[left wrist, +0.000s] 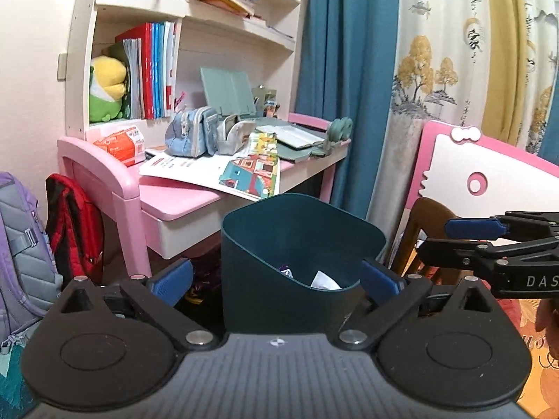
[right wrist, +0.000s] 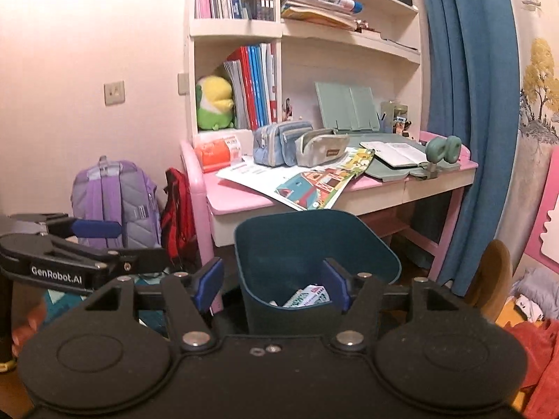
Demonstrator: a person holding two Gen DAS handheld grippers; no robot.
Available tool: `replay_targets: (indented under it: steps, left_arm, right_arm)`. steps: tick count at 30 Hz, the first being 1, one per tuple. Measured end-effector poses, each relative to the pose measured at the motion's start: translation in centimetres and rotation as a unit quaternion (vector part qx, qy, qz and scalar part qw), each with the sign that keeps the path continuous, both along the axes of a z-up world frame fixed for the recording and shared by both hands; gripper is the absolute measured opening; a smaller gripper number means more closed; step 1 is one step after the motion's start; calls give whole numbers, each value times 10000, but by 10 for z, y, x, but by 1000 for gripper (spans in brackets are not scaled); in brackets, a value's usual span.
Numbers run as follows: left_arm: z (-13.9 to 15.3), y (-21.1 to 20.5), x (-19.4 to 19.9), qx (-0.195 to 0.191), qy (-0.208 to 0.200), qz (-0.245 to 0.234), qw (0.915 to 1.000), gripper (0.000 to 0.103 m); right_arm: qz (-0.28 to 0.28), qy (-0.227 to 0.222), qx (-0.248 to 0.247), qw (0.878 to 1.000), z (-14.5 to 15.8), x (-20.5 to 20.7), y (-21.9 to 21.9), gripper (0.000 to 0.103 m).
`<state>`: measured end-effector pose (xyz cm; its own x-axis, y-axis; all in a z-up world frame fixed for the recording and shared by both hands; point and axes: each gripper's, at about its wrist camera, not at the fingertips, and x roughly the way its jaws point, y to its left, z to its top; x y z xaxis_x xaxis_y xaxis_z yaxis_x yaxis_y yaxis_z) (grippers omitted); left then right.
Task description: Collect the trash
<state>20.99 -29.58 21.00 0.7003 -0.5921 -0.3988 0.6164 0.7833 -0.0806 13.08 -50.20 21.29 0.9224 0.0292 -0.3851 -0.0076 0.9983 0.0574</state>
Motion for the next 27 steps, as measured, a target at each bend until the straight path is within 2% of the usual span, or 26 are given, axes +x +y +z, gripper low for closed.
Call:
replay_targets:
  steps: [3, 6, 12, 27]
  left_arm:
    - [1, 2, -10, -17, -104, -65, 9999, 102]
    - [1, 4, -18, 12, -187, -36, 9998, 102]
    - [0, 10, -23, 6, -153, -148, 9998, 102]
    - [6, 18, -24, -86, -250, -56, 9996, 102]
  right_arm:
    - [-20, -114, 1, 9999, 2, -8, 6, 68]
    - [-22, -226, 13, 9997, 4, -17, 11, 69]
    - [15, -271, 64, 9996, 4, -24, 18, 70]
    - [-111, -325, 51, 9994, 10, -26, 22, 71]
